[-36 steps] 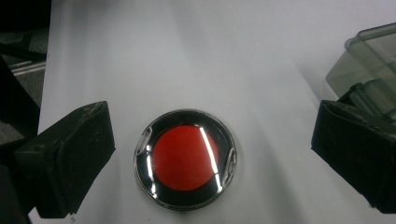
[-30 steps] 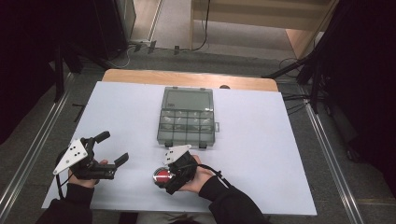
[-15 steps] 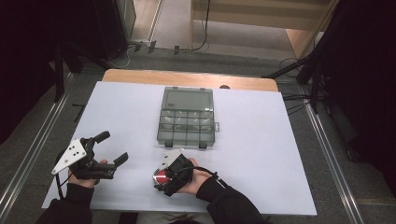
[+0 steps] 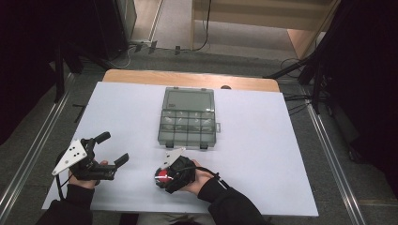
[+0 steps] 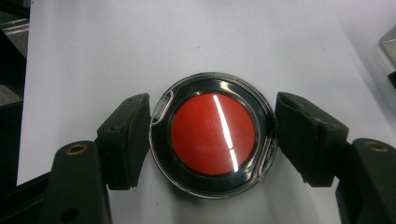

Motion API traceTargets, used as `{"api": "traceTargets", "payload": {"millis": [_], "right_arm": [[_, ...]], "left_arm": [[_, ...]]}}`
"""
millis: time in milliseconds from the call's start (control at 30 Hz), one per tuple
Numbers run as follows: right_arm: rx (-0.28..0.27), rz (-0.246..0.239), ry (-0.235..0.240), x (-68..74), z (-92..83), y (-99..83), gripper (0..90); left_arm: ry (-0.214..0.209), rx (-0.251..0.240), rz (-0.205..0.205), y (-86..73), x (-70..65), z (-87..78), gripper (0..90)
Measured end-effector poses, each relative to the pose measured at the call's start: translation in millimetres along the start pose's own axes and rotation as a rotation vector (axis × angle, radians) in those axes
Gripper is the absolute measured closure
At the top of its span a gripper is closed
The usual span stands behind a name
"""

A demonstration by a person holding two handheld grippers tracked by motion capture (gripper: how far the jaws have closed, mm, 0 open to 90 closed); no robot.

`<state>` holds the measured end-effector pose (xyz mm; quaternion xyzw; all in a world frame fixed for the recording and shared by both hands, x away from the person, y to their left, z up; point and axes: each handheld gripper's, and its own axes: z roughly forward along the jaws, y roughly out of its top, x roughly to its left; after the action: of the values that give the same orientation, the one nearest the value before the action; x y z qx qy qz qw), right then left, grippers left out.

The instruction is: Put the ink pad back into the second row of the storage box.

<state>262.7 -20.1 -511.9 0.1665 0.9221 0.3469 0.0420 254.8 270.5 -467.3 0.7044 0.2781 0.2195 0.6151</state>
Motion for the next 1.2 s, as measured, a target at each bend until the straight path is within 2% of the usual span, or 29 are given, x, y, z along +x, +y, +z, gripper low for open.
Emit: {"api": "traceTargets", "payload": {"millis": [467,667,1200], "right_arm": [[-0.08,0.038,-0.037,-11.1,-21.1,2.5,31.0],[-0.113,0.048,-0.057,-17.8,-32.0,9.4,31.0],[-0.158,0.061,-0.108,-36.9,-51.9,20.7,31.0]], "left_arm": [[0.001,0.001,0.0,0.0,-0.2,0.0,0.0],[0.001,0.001,0.0,0.0,-0.2,0.0,0.0],[0.003,-0.001,0.0,0.0,0.1,0.0,0.0]]}}
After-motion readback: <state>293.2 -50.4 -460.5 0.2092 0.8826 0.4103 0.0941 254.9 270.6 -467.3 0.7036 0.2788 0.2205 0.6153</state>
